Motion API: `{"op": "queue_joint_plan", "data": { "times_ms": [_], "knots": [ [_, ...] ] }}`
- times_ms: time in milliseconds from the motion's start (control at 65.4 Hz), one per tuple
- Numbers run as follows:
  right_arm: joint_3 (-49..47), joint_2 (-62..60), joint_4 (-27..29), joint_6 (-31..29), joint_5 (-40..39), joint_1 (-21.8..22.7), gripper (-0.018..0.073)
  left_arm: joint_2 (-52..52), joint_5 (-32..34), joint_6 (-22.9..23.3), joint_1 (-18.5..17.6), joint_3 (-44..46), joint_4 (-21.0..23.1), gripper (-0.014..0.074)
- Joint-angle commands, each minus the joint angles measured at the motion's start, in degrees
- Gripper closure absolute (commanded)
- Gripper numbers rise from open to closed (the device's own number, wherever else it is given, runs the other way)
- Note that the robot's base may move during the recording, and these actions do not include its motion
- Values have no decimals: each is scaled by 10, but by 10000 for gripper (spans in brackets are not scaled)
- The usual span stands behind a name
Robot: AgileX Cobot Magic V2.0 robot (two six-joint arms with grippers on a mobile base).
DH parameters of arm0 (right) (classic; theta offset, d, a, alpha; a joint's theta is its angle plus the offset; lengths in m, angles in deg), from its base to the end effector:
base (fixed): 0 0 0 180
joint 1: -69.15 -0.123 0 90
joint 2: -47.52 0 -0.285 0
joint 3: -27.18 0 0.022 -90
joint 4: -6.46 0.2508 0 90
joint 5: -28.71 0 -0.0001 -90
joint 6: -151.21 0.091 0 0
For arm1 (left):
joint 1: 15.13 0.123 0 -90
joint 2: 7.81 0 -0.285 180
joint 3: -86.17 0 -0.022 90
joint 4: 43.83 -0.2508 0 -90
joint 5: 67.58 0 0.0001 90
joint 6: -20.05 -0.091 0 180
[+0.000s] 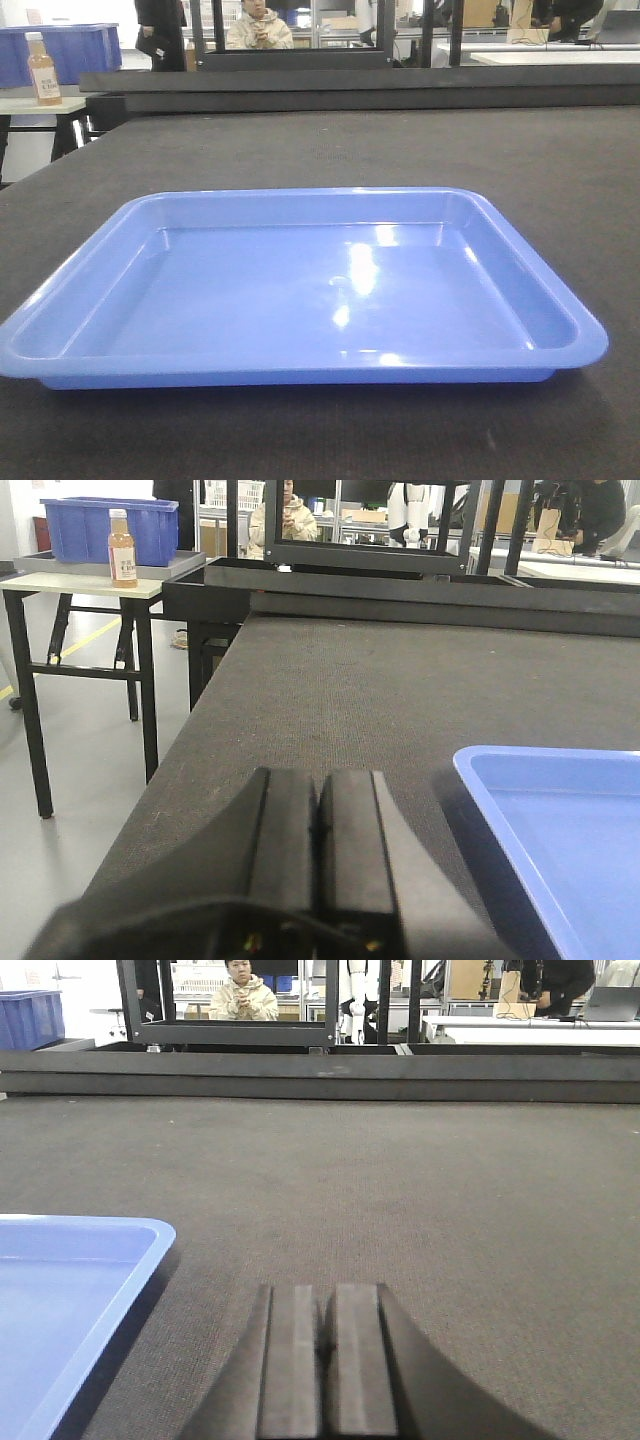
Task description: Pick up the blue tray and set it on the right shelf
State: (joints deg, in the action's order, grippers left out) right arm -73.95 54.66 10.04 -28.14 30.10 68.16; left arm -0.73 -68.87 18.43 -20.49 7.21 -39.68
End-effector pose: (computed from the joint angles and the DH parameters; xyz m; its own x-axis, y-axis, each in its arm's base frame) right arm 0.0568 0.0011 0.2019 0.0439 0.0745 -0.9963 -0.0221 0.9970 0.0736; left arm 0.0565 -0.0055 0.2015 0.0422 -0.0483 -0.9979 0.0970 0.9943 -0.0440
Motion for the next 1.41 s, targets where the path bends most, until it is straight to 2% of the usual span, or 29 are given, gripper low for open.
{"op": "queue_joint_plan", "data": {
  "times_ms": [0,658,703,765,841,902,948,1009,1162,1208,1315,1392],
  "knots": [
    [-13,-11,0,-6,-48,3,522,-7,51,2,-3,-16,0,645],
    [-13,-11,0,-6,-52,3,522,-7,51,2,-3,-16,0,645],
    [-13,-11,0,-6,-56,4,522,-7,56,-9,-3,-16,-1,645],
    [-13,-11,2,-2,-82,4,522,-7,63,-10,-3,-16,-1,645],
    [-18,-11,2,-1,-152,4,522,-7,74,-10,-3,-2,1,645],
    [-37,-11,2,-1,-166,4,522,-7,75,-10,-3,19,1,645],
    [-66,-10,2,-1,-146,4,522,-7,72,-10,-3,39,1,645],
    [-124,-5,2,-1,-71,4,522,-5,43,-10,-3,83,1,645],
    [-257,44,3,-1,126,4,522,33,-106,-10,-3,195,3,645],
    [-294,70,5,-1,187,4,522,55,-139,-10,-3,225,15,645],
    [-358,146,14,-1,272,4,522,128,-207,-10,-3,294,59,645],
    [-390,214,14,-1,322,4,522,194,-276,-10,-3,341,65,645]
  ]
}}
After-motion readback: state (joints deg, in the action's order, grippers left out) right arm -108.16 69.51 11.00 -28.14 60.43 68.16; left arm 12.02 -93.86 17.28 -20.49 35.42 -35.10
